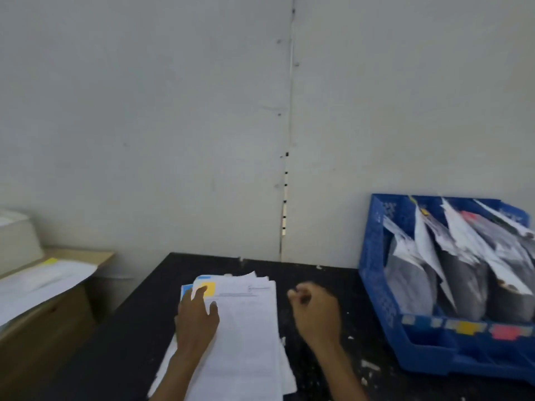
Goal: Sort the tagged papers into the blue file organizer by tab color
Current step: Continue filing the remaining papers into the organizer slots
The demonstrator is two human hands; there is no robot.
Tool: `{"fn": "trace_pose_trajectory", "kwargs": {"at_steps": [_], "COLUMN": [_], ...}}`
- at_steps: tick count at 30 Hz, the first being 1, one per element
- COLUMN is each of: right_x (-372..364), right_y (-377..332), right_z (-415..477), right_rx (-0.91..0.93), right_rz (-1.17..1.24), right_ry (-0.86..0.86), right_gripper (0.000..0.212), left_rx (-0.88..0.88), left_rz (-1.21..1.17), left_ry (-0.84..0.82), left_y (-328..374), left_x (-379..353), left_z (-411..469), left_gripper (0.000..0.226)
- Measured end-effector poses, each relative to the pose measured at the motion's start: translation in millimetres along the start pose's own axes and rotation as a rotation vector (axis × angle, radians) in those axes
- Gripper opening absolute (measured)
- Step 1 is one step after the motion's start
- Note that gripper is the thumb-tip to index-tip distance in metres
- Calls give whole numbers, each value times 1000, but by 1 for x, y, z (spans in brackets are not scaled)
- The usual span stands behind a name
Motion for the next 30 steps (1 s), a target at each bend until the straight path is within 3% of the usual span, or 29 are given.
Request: {"fn": "trace_pose_trajectory", "kwargs": {"at_steps": [2,4,6,9,14,22,25,30], "right_x": [-47,-79,-88,-83,-71,-72,-57,0], "right_y": [1,-11,-16,-10,-3,-11,-20,-19], "right_z": [-22,-42,-52,-51,-51,-54,-50,-28], "right_rx": [-126,-197,-220,-259,-215,-215,-131,-38], "right_rz": [-99,-184,-186,-4,88,214,266,345], "right_ry": [-185,-213,-143,-42,49,101,112,243], "right_gripper": [32,41,41,32,2,6,8,6], "left_rx": [42,52,31,32,43,65,45,-87], "left_rz": [92,171,198,237,234,249,254,-42], "left_ry": [10,-10,-18,5,3,1,3,12], "left_y": [-10,-23,-25,-23,-24,-34,-37,-6], "left_x": [9,17,18,22,24,24,27,20], "left_z": [-1,1,1,3,4,1,0,-16], "left_gripper": [46,42,38,35,37,37,35,27]}}
Point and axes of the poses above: each hand's wrist, its own z-axis towards the middle knuckle, its own x-axis out of the back of the hand, y = z × x, the point moved 4 cm from there along z, towards the middle knuckle, and after that the axes turned 10 degrees about x, right-handed, at the moved point
